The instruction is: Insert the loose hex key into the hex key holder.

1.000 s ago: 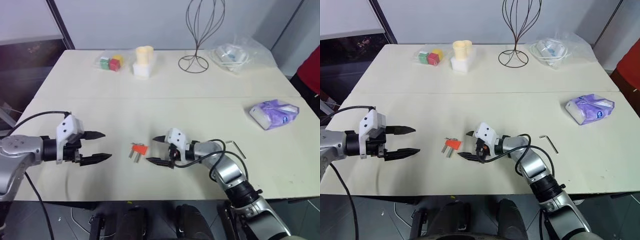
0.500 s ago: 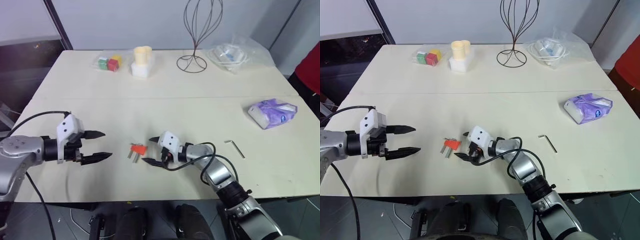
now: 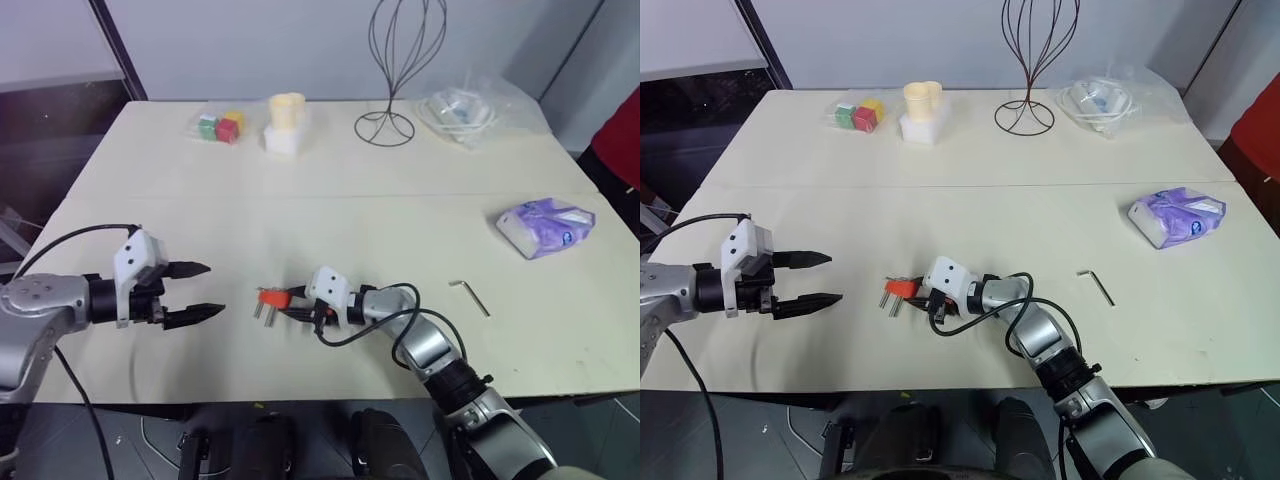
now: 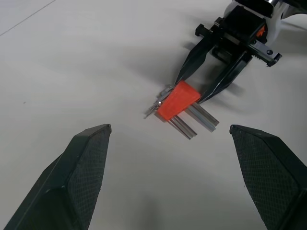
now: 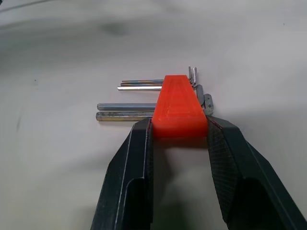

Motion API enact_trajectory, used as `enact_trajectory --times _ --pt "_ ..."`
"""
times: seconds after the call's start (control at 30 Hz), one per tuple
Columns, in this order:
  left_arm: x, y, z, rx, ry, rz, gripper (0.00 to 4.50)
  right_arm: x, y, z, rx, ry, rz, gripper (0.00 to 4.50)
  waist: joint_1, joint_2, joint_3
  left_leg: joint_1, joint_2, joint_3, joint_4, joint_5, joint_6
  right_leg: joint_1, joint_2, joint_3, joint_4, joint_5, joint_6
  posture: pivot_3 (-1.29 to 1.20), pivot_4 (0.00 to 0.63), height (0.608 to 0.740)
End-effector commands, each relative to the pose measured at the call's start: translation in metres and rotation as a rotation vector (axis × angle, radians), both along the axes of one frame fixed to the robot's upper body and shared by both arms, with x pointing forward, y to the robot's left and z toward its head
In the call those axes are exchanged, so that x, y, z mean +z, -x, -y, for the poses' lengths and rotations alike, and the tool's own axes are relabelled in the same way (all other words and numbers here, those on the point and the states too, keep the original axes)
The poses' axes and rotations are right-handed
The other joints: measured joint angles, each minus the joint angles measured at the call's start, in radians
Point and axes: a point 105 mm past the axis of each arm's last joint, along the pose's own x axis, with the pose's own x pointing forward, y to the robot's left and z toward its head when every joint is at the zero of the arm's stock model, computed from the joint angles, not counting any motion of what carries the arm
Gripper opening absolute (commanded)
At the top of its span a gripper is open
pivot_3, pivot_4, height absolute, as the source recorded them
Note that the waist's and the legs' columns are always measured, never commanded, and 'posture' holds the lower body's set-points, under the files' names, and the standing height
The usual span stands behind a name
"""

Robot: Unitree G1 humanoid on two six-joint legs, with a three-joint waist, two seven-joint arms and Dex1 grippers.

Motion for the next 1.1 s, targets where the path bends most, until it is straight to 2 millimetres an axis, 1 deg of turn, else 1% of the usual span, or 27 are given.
enact_trajectory --times 0.03,0.1,0.17,0.23,0.33,0.4,0.43,0.53,0.6,0.67,0.77,0.83,0.97,1.1 --pt "0.009 -0.002 -0.001 0.007 0.002 0.050 4.15 -0.004 -0.002 0.004 0.001 0.047 0.028 1.01 0.000 0.000 0.000 0.000 0.000 0.000 0.000 0.000 0.000 0.000 0.000 0.000 0.000 0.000 0.000 0.00 0.150 0.740" --pt "0.009 -0.003 -0.001 0.009 0.007 0.052 4.15 0.006 -0.005 0.009 0.005 0.044 0.081 1.01 0.002 0.000 0.000 0.000 0.000 0.000 0.000 0.000 0.000 0.000 0.000 0.000 0.000 0.000 0.000 0.00 0.150 0.740" --pt "0.010 -0.006 -0.001 0.012 0.022 0.054 4.15 0.025 -0.010 0.018 0.001 0.036 0.165 1.01 0.006 0.000 0.000 0.000 0.000 0.000 0.000 0.000 0.000 0.000 0.000 0.000 0.000 0.000 0.000 0.00 0.150 0.740" --pt "0.013 -0.012 -0.001 0.020 0.052 0.054 4.15 0.047 -0.015 0.030 0.024 0.077 0.305 1.01 0.010 0.000 0.000 0.000 -0.001 0.000 0.000 0.000 0.000 0.001 -0.001 0.000 0.000 0.000 0.000 0.00 0.150 0.740" --pt "0.023 -0.026 0.002 0.023 0.142 0.038 4.15 0.087 -0.024 0.049 0.055 0.155 0.550 1.01 0.010 0.000 0.001 0.000 -0.002 -0.001 0.001 0.000 0.000 0.001 0.000 -0.001 0.000 0.000 0.000 0.00 0.150 0.740" --pt "0.029 -0.036 0.007 0.005 0.190 0.027 4.15 0.105 -0.028 0.058 0.077 0.205 0.682 1.01 0.005 0.000 0.001 0.000 -0.002 0.000 0.001 0.000 0.000 0.001 0.001 -0.001 0.000 0.000 0.000 0.00 0.150 0.740" --pt "0.031 -0.039 0.008 -0.001 0.203 0.023 4.15 0.110 -0.029 0.060 0.088 0.223 0.726 1.01 0.004 0.000 0.001 0.000 -0.001 0.000 0.001 0.000 0.000 0.001 0.002 -0.001 0.000 0.000 0.000 0.00 0.150 0.740" --pt "0.045 -0.060 0.024 -0.052 0.311 0.005 4.15 0.144 -0.039 0.073 0.111 0.333 1.029 1.01 0.001 0.000 0.001 0.000 -0.001 0.001 0.000 0.001 -0.001 -0.001 0.002 -0.001 0.002 0.000 0.000 0.00 0.150 0.740" --pt "0.053 -0.072 0.036 -0.089 0.378 -0.007 4.15 0.159 -0.041 0.078 0.120 0.353 1.148 1.01 0.003 -0.001 0.001 0.000 -0.001 0.002 0.000 0.001 -0.001 -0.002 0.002 -0.001 0.003 0.000 0.000 0.00 0.150 0.740" --pt "0.060 -0.082 0.048 -0.127 0.438 -0.021 4.15 0.168 -0.042 0.080 0.126 0.351 1.227 1.01 0.003 -0.001 0.001 -0.001 -0.002 0.003 0.001 0.001 -0.001 -0.001 0.002 -0.001 0.002 0.000 0.000 0.00 0.150 0.740" --pt "0.068 -0.091 0.064 -0.187 0.511 -0.053 4.15 0.175 -0.042 0.081 0.138 0.350 1.303 1.01 0.002 -0.002 0.001 -0.001 -0.001 0.003 0.001 0.001 -0.001 -0.001 0.002 -0.001 0.003 0.000 0.000 0.00 0.150 0.740" --pt "0.073 -0.099 0.081 -0.241 0.552 -0.071 4.15 0.180 -0.040 0.081 0.144 0.335 1.338 1.01 0.002 -0.002 0.001 -0.001 -0.001 0.003 0.002 0.001 -0.001 -0.001 0.002 -0.001 0.003 0.000 0.000 0.00 0.150 0.740" --pt "0.078 -0.109 0.102 -0.302 0.553 -0.055 4.15 0.183 -0.038 0.080 0.148 0.320 1.358 1.01 0.002 -0.002 0.002 -0.002 -0.001 0.004 0.003 0.001 0.000 -0.002 0.003 -0.001 0.003 0.000 0.000 0.00 0.150 0.740" --pt "0.079 -0.110 0.116 -0.372 0.544 -0.059 4.15 0.182 -0.037 0.079 0.143 0.315 1.355 1.01 -0.003 -0.002 0.002 -0.002 -0.001 0.004 0.002 0.001 0.000 -0.002 0.003 -0.001 0.003 0.000 0.001 0.00 0.150 0.740"
